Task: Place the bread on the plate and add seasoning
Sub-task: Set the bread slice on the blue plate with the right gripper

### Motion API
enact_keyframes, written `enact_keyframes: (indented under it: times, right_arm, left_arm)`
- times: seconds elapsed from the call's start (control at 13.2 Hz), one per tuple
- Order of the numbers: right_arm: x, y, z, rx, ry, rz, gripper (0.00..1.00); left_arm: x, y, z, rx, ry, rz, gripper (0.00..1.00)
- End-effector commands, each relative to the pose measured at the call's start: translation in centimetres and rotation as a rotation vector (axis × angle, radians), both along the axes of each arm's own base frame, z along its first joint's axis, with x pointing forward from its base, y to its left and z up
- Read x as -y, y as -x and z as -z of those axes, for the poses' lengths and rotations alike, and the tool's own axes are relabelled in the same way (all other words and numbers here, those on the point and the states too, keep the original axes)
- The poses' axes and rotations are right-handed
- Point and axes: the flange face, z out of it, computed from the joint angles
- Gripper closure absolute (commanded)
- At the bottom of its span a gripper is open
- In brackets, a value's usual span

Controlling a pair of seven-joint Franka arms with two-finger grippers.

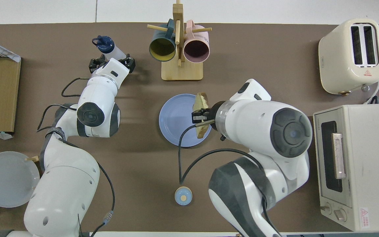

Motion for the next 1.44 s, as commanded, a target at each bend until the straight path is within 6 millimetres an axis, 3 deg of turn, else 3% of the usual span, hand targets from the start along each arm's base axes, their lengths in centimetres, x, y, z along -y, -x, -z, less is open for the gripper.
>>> enact_keyframes:
  times: [0.0,0.23,0.45,0.53,0.76,0.98,1.36]
  right_arm:
    - [-2.4,0.5,2.8,0.003,-0.048,0.063,1.00]
    - [-3.7,1.4,5.1,0.042,-0.066,0.062,1.00]
    - [-3.6,1.9,5.8,0.042,-0.065,0.063,1.00]
    - [-3.5,1.9,6.0,0.052,-0.069,0.066,1.00]
    - [-4.3,3.0,7.4,0.058,-0.069,0.053,1.00]
    - [-5.1,4.4,7.9,0.050,-0.081,0.064,1.00]
    - [-4.0,5.3,9.5,0.059,-0.072,0.063,1.00]
  left_arm:
    - [-0.2,-0.8,0.1,-0.002,0.008,-0.020,0.00]
    - [-0.4,-0.8,0.1,0.000,0.026,-0.041,0.00]
    - [-0.3,-0.8,0.0,0.000,0.032,-0.043,0.00]
    - [-0.4,-0.9,-0.1,0.001,0.031,-0.044,0.07]
    - [-0.5,-1.2,-0.3,-0.003,0.026,-0.041,1.00]
    - [-1.7,-1.7,-0.5,0.006,0.015,-0.047,1.00]
    - [-2.1,-2.4,-1.7,0.035,0.030,-0.056,1.00]
